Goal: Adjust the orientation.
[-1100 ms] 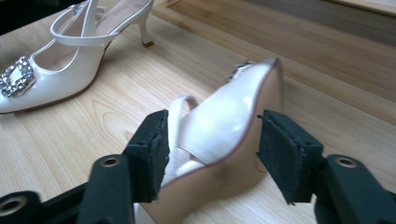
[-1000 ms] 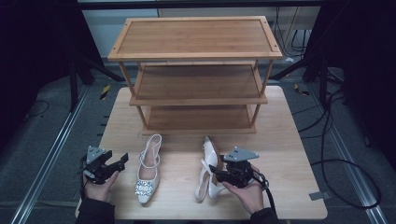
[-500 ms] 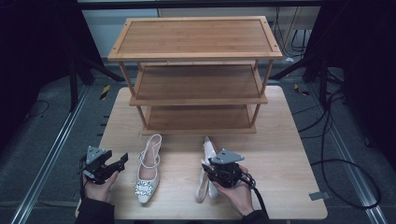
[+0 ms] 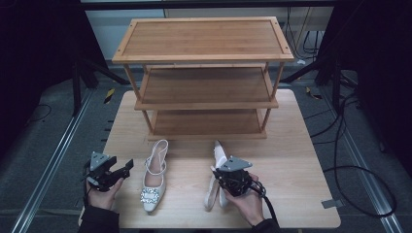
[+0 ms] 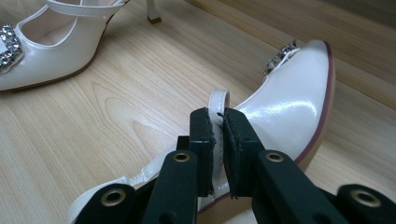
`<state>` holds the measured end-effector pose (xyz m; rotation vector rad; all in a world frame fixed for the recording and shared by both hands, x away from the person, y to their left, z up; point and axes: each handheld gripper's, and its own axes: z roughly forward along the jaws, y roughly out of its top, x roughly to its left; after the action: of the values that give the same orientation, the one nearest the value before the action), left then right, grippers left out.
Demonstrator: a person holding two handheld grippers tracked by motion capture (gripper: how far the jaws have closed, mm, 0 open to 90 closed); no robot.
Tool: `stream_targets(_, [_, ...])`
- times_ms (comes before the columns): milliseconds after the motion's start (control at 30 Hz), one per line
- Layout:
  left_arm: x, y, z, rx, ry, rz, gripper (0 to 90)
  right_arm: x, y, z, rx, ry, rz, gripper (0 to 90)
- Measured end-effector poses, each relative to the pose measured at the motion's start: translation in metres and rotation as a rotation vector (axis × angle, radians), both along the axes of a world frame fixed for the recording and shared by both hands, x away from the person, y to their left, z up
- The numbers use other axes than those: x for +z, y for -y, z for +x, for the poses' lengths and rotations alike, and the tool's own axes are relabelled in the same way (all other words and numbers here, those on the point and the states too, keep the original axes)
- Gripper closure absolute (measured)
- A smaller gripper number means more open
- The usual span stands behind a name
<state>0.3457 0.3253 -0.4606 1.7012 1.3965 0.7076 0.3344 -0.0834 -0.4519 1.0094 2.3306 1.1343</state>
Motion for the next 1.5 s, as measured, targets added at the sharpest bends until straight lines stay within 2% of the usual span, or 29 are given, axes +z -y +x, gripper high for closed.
stream_targets(233, [0.0, -0.001, 0.0, -0.001, -0.001, 0.0, 29.9, 0.0, 0.02, -0.009, -0.029, 0.01, 0.026, 82.7])
stream_targets(500, [0.0, -0.001, 0.0, -0.002, 0.0, -0.002, 29.9, -0.002, 0.041, -0.013, -0.065, -0.003, 0.058, 82.7])
stream_targets(733, [0.0, -0.001, 0.0, -0.002, -0.001, -0.004, 29.9, -0.004, 0.058, -0.015, -0.097, 0.026, 0.058, 82.7])
stream_targets(900, [-0.001, -0.001, 0.0, -0.004, -0.002, 0.001, 30.0, -0.004, 0.068, -0.011, -0.129, 0.042, 0.057, 82.8])
stream_targets(933, [-0.001, -0.001, 0.0, -0.003, -0.001, -0.001, 30.0, -0.004, 0.073, -0.008, -0.152, 0.045, 0.054, 82.8])
stream_targets(1033, [-0.001, -0.001, 0.0, -0.004, -0.001, 0.001, 30.0, -0.004, 0.078, -0.004, -0.17, 0.049, 0.051, 82.8])
stream_targets(1067, [-0.001, -0.001, 0.0, -0.004, 0.0, 0.001, 29.9, -0.005, 0.085, 0.001, -0.198, 0.046, 0.039, 82.7])
stream_targets(1233, [-0.001, 0.0, 0.001, -0.006, -0.003, 0.002, 30.0, -0.015, 0.104, 0.02, -0.251, -0.006, 0.023, 82.8])
stream_targets(1300, [-0.001, 0.0, 0.001, -0.008, -0.004, 0.008, 30.0, -0.017, 0.112, 0.025, -0.247, -0.033, 0.078, 82.7])
stream_targets(1333, [-0.001, 0.0, 0.001, -0.008, -0.004, 0.009, 30.2, -0.017, 0.113, 0.026, -0.248, -0.041, 0.087, 83.4])
stream_targets(1400, [-0.001, 0.0, 0.0, -0.008, -0.003, 0.012, 30.5, -0.016, 0.114, 0.023, -0.26, -0.01, 0.065, 84.0])
stream_targets(1500, [-0.001, 0.0, 0.0, -0.007, 0.002, 0.022, 30.6, -0.006, 0.118, 0.017, -0.26, 0.048, 0.096, 75.8])
